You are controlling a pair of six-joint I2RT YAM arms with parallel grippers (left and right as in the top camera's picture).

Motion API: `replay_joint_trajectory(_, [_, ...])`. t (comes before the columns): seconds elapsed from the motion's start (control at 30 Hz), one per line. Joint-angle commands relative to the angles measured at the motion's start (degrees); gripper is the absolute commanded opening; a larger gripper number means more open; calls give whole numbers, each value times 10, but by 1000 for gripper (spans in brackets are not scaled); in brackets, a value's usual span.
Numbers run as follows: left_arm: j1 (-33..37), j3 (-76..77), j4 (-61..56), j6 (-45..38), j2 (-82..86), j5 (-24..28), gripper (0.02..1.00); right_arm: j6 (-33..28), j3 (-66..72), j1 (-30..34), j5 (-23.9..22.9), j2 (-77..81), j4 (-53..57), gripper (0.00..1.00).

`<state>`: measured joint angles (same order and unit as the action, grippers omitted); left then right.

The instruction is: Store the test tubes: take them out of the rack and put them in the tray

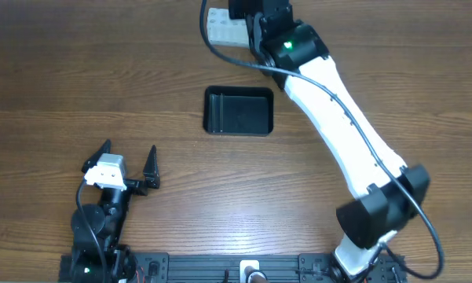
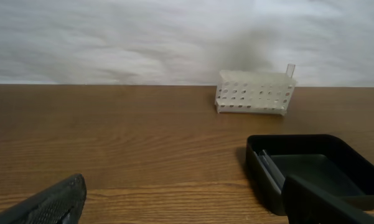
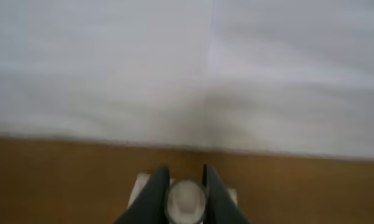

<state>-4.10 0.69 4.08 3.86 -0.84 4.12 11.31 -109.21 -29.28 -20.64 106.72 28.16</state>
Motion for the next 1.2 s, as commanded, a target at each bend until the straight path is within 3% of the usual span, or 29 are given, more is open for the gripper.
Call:
replay_joint_trajectory(0.03, [3,-3,0,-9,5,3,998,59,8,-8,81,19,103,75])
replay_joint_trajectory(0.23, [3,-3,0,-9,5,3,1000,82,36,-6,169,62,188,64])
replay_joint_trajectory(0.4, [3,-3,0,-9,5,3,1000,87,43,-5,196,109,192,42])
replay_joint_trajectory(0.6, [3,-3,0,-9,5,3,1000,123,43,-5,198,161,211,40])
replay_joint_trajectory(0.97, [3,-3,0,-9,5,3,998,125,48,-3,197,213,239,56])
replay_joint_trajectory(1.2, [3,-3,0,-9,5,3,1000,131,48,0,197,244,239,134])
